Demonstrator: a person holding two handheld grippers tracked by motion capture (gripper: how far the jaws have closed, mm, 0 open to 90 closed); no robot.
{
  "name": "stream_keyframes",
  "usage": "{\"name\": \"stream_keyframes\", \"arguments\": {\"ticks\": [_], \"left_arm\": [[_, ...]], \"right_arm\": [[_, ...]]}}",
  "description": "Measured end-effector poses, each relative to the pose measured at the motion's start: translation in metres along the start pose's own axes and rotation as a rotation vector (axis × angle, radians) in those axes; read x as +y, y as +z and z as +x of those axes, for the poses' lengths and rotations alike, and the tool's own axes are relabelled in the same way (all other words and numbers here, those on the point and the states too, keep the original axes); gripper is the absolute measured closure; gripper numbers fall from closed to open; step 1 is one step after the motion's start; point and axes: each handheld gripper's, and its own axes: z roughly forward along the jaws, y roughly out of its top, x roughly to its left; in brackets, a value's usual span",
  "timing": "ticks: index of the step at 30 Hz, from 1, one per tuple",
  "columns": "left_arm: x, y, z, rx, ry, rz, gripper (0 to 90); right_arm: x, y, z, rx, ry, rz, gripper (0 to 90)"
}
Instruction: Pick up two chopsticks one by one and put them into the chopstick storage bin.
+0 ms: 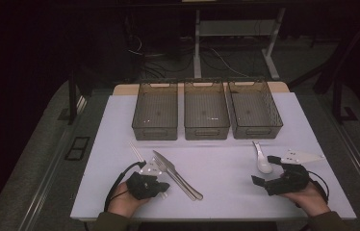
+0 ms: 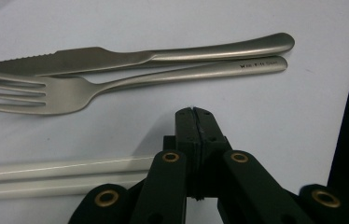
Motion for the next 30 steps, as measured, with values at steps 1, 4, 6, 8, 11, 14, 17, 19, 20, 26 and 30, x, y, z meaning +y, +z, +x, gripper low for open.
{"name": "stream_keyframes", "arguments": {"ticks": [1,4,6,8,11,14,17,19,20,26,30], "left_arm": [[0.0,0.0,0.0,0.0,0.0,0.0,89.1],[-0.002,-0.003,0.0,0.004,0.006,0.008,89.1],[-0.003,-0.004,0.0,0.007,0.008,0.011,89.1],[-0.005,-0.006,-0.001,0.009,0.007,0.011,89.1],[-0.007,-0.009,-0.001,0.013,0.003,0.007,89.1],[-0.01,-0.011,-0.002,0.023,0.003,0.014,89.1],[-0.012,-0.013,-0.002,0.029,-0.001,0.02,89.1],[-0.014,-0.015,-0.002,0.031,-0.004,0.016,89.1],[-0.014,-0.015,-0.002,0.031,-0.004,0.016,89.1],[-0.015,-0.017,-0.002,0.041,-0.005,0.007,85.3],[-0.013,-0.027,0.002,0.091,-0.048,-0.05,76.5]], "right_arm": [[0.0,0.0,0.0,0.0,0.0,0.0,0.8],[0.0,0.0,0.0,0.0,0.0,0.0,0.8],[0.0,0.0,0.0,0.0,-0.002,-0.001,0.8],[0.0,0.0,0.0,0.0,-0.003,-0.001,0.8],[0.0,0.0,0.0,0.0,-0.003,-0.001,0.8],[0.0,0.0,0.0,0.0,-0.002,-0.001,0.8],[0.0,0.0,0.0,0.001,-0.003,-0.002,0.8],[0.0,0.0,0.0,0.0,-0.002,-0.001,0.8],[0.0,0.0,0.0,0.0,-0.002,-0.001,0.8],[0.0,0.0,0.0,0.0,-0.003,-0.001,0.8],[0.0,0.001,0.0,-0.002,-0.004,0.001,0.8]]}}
